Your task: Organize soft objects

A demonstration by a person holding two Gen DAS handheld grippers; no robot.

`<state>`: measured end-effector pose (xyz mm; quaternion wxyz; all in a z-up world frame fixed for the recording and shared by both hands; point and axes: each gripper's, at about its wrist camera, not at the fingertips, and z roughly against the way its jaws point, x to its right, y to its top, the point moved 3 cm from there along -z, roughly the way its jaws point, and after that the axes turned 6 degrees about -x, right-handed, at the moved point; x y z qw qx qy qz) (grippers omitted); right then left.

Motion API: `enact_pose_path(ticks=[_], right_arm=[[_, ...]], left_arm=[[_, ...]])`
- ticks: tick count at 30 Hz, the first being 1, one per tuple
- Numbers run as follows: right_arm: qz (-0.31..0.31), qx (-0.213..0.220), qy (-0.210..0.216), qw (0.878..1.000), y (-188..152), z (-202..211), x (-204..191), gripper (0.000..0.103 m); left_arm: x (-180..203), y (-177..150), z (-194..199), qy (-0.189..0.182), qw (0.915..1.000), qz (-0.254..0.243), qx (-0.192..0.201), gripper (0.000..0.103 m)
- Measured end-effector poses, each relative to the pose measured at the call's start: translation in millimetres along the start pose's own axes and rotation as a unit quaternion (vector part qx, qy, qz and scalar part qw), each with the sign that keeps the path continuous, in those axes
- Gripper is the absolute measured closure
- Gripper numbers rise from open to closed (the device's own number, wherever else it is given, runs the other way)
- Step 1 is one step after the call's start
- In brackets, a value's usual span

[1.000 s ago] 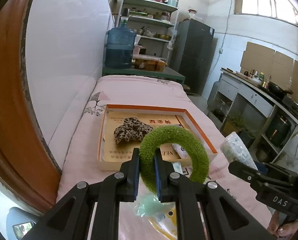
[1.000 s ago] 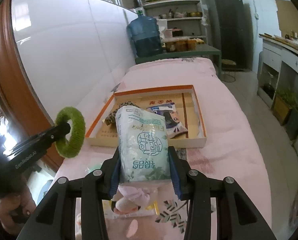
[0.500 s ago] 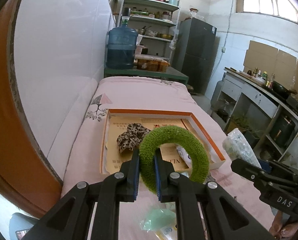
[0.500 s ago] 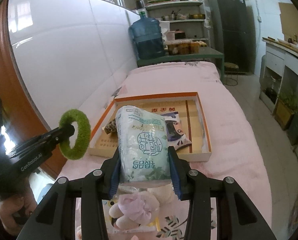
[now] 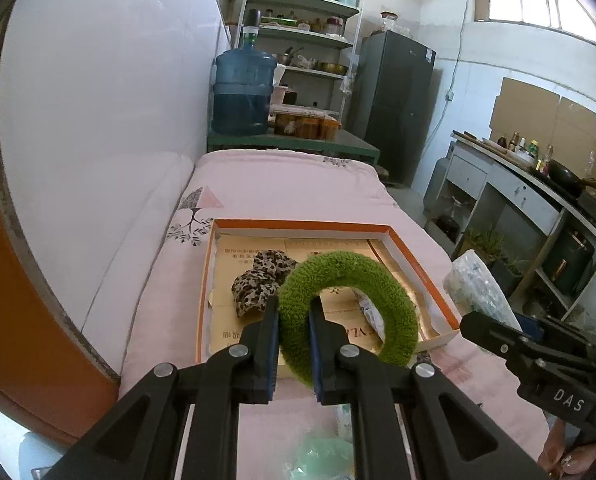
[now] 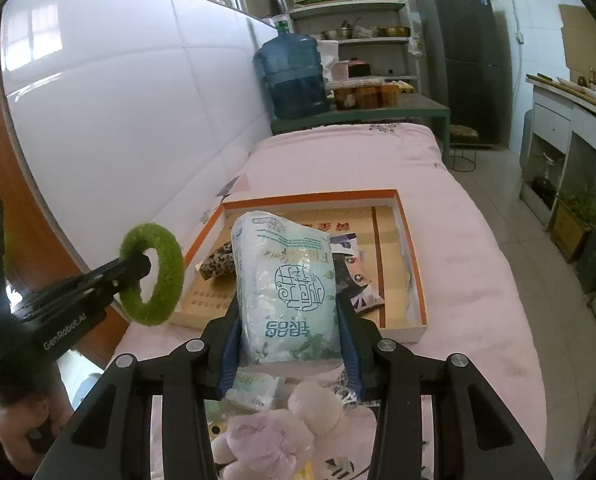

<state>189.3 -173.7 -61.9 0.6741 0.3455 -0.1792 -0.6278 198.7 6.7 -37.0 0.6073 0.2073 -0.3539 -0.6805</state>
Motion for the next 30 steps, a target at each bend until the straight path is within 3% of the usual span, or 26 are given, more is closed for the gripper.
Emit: enact_pose_path(ticks=[30], right_arm=[[-0.017,-0.018,-0.019,1.0,22.6,-49.5,34.0,0.059]], left_arm=[[-9.7,1.4,-41.7,-0.009,0.9994,0.016,-0.029,0.09]])
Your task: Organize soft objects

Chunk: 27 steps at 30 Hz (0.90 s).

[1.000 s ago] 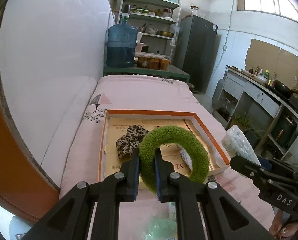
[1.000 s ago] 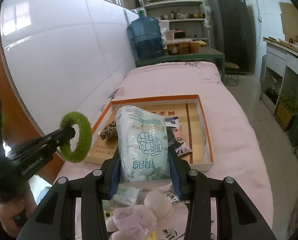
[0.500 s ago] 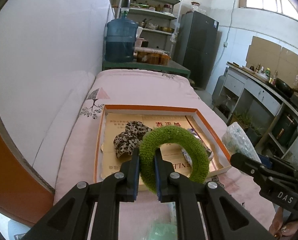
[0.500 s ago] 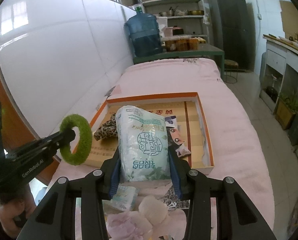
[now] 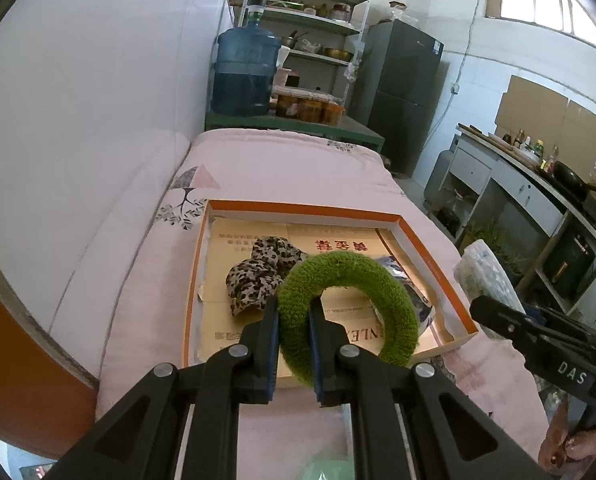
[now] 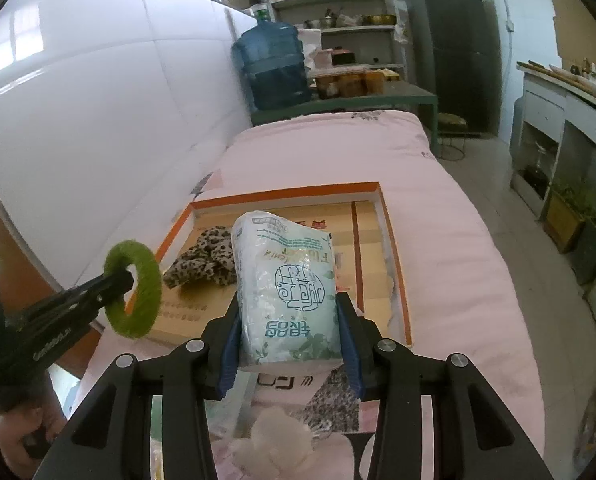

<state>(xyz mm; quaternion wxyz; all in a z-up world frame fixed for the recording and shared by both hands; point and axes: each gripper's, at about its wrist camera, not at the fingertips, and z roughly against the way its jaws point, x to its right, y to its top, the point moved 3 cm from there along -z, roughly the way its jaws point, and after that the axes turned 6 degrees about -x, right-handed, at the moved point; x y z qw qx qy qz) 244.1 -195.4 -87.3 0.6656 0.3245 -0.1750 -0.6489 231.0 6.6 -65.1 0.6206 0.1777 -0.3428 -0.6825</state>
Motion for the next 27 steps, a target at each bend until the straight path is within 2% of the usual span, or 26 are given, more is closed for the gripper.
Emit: enact_pose_path(ticks=[6,14,27], right_arm=[[0.007,-0.009,-0.005,1.0,12.1,-20.5,2.4,0.059],[0.012,-0.037,-0.026,0.999,33.5,-57.3,20.4,0.059],[0.013,-0.078,-0.013,0.997,50.5,-98.4,35.4,0.059]], left_arm=[[3.2,5.7,-13.1,-0.015,0.9999,-0.001,-0.006,0.09],[10.9,10.1,-42.0,-0.011,0.9994,-0.013,-0.032,0.09],[15.5,12.6,-77.8,-0.003,0.9975,-0.024,-0.067,0.09]])
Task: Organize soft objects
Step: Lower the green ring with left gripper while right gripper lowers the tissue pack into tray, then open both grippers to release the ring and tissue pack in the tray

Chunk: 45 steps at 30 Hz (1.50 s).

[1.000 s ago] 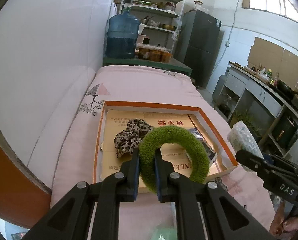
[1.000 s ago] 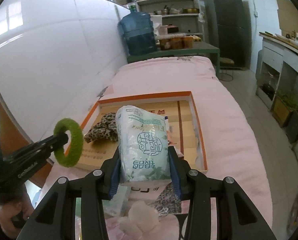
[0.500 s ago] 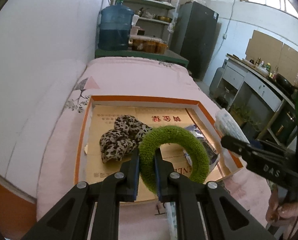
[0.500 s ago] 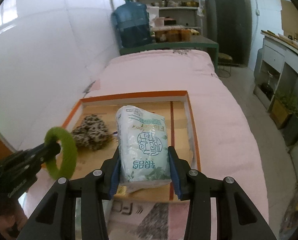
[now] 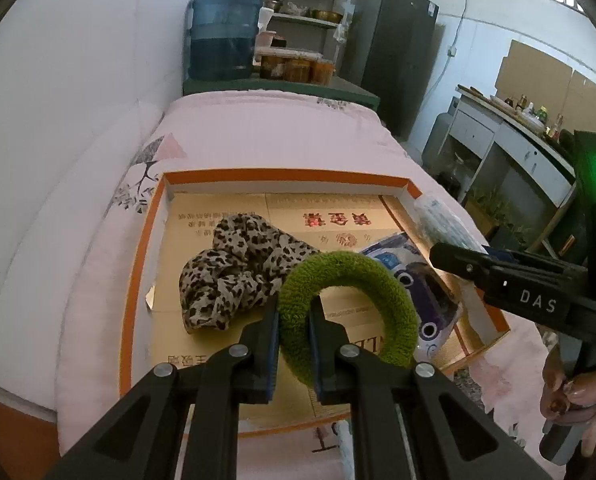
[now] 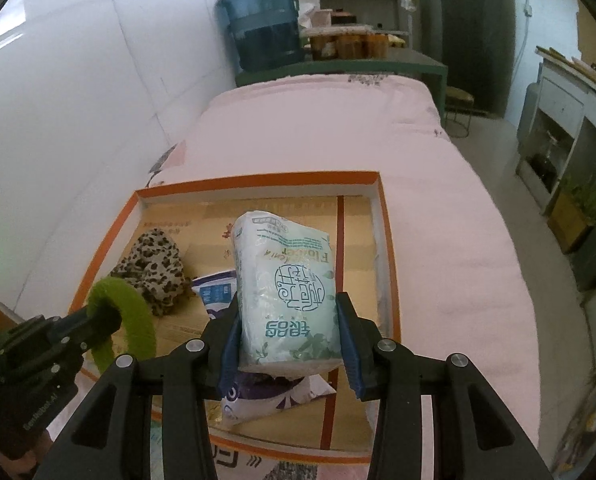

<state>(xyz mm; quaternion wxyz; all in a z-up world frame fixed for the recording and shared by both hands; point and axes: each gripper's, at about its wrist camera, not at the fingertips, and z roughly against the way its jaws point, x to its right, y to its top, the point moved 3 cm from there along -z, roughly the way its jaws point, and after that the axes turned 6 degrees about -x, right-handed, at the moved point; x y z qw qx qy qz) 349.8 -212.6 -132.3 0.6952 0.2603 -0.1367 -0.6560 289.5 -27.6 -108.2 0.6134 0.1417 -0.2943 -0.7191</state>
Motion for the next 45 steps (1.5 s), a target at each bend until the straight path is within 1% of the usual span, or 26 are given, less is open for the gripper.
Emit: enact_pose_path(ticks=[12,17,20,26,28,30,31,32,33,35,36,38,45], right_arm=[[-0.014,-0.024,-0.003,1.0,-3.0,-21.6,8.8,0.059],[-0.014,-0.029,-0.013,0.999,-3.9,-25.6,11.5,0.059],[-0.013,-0.028,-0.015,0.999,-4.3,-26.5,12.1,0.059],[-0.016,-0.029,-0.012,0.999,-4.6,-27.6,13.4,0.059],[-0.017,-0.029,-0.008,0.999,-4.4,-27.7,13.8,0.057],[-0.016,-0.028,-0.006,0.999,-5.2,-27.4,13.5,0.057],[-0.015,-0.028,-0.007,0.999,-5.4,-27.0,13.3,0.056],[-0.013,-0.027,-0.008,1.0,-5.8,-26.7,12.8,0.055],[-0.011,-0.025,-0.01,1.0,-6.2,-26.1,12.0,0.053],[-0.008,-0.021,-0.014,1.0,-6.3,-24.2,10.8,0.049],[-0.005,-0.02,-0.015,1.0,-6.3,-22.9,9.8,0.045],[-0.001,-0.017,-0.018,1.0,-6.7,-20.5,8.1,0.04],[-0.001,-0.01,-0.019,1.0,-10.7,-10.6,6.1,0.04]], left_arm=[[-1.5,-2.5,-19.4,0.007,0.9995,-0.005,-0.031,0.09],[-3.6,-2.3,-26.0,-0.005,0.9987,0.003,-0.05,0.09],[-6.0,-2.5,-29.2,-0.008,0.9984,0.009,-0.055,0.09],[-9.9,-4.8,-37.5,-0.024,0.9968,0.023,-0.073,0.09],[-12.8,-4.6,-39.7,-0.028,0.9964,0.029,-0.075,0.089],[-14.8,-4.4,-39.9,-0.031,0.9961,0.035,-0.075,0.087],[-15.5,-4.3,-40.0,-0.031,0.996,0.036,-0.075,0.083],[-16.2,-4.3,-39.9,-0.03,0.996,0.038,-0.075,0.075],[-16.9,-4.4,-39.4,-0.029,0.9961,0.04,-0.073,0.071],[-17.7,-4.2,-38.2,-0.03,0.9961,0.042,-0.071,0.053],[-18.4,-4.0,-37.2,-0.031,0.9961,0.044,-0.07,0.051],[-18.4,-3.5,-34.7,-0.033,0.9961,0.046,-0.067,0.049],[-14.2,-3.1,-24.1,-0.027,0.9969,0.044,-0.06,0.049]])
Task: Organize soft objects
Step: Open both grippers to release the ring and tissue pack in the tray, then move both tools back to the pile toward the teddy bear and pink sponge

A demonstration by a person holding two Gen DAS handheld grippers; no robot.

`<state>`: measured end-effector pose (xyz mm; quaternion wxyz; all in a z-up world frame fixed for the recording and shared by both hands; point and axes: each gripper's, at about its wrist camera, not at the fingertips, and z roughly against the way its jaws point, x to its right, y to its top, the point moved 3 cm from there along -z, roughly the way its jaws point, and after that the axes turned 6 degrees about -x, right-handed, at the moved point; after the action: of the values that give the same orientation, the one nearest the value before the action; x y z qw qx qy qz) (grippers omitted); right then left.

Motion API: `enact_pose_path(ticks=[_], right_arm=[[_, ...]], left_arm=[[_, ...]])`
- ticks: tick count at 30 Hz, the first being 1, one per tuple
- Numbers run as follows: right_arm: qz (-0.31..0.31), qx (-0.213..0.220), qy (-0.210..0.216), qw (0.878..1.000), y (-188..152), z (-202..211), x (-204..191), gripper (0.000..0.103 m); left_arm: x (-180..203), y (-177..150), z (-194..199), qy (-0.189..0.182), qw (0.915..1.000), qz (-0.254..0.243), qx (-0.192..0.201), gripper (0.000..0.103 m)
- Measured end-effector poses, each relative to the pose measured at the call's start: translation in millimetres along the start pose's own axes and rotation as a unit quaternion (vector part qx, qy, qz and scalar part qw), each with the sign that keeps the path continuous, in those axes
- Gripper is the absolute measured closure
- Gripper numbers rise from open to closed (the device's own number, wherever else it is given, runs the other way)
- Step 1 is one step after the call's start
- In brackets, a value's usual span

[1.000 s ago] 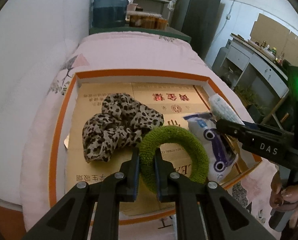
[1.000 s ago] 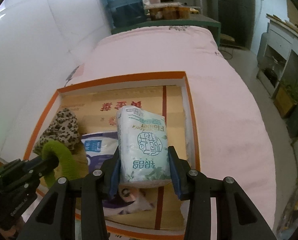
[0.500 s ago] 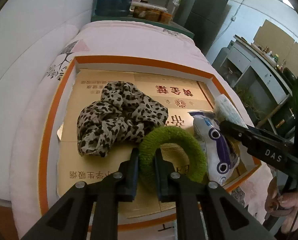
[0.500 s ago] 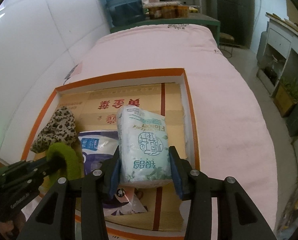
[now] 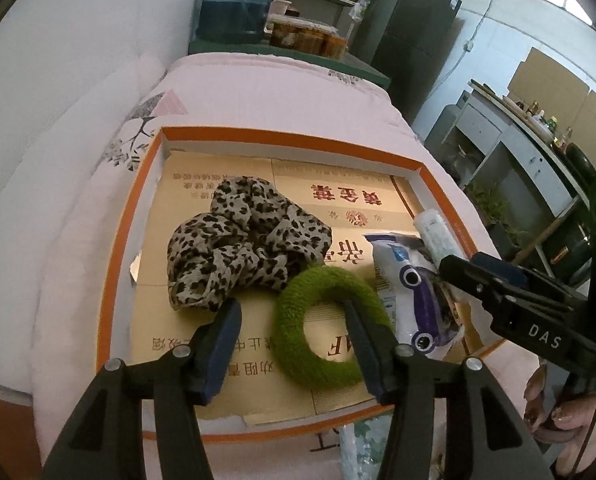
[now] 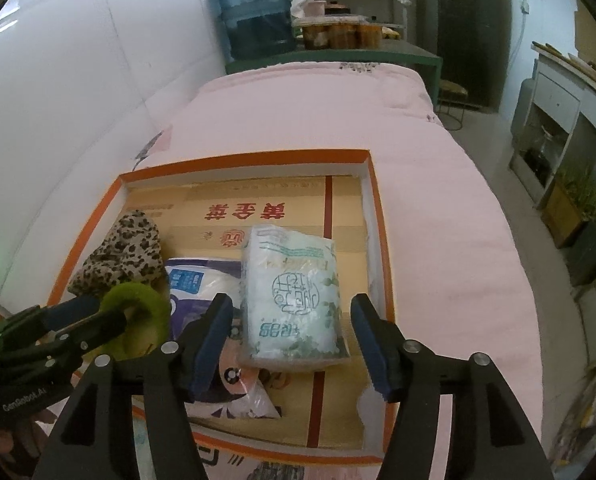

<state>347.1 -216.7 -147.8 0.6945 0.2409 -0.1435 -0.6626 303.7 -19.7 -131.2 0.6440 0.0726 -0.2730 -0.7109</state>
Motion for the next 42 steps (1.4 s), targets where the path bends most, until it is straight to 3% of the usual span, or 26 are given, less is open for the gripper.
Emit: enact_pose_path(ticks=[6,13,17,27,33,42], right_arm=[[-0.004,0.004,0.001,1.0,-3.1,8.8,0.6,0.039],[-0.002,0.011,0.002,1.0,-10.8,23.5,-4.0,0.039],[0.0,0.017,0.005,1.0,-17.8,35.5,-10.2,0.031],[0.004,0.043,0.024,0.999,-43.2,78.1,-31.3,0.031],[0.018,0.051,0.028,0.998,-62.8,96.8,-47.0,0.031],[0.023,0.052,0.03,0.998,-87.1,115.0,-59.4,0.031]], left_arm=[[2.0,-1.4,16.2,0.005,0.9998,0.0,0.017,0.049],[3.3,-6.5,32.4,0.006,0.9994,-0.002,0.035,0.037],[3.5,-10.2,43.1,0.009,0.9989,-0.004,0.045,0.037],[4.2,-29.4,81.3,0.021,0.9951,-0.015,0.095,0.037],[13.0,-43.6,98.1,0.001,0.9956,-0.019,0.092,0.037],[26.9,-66.0,124.8,0.0,0.994,-0.024,0.106,0.037]])
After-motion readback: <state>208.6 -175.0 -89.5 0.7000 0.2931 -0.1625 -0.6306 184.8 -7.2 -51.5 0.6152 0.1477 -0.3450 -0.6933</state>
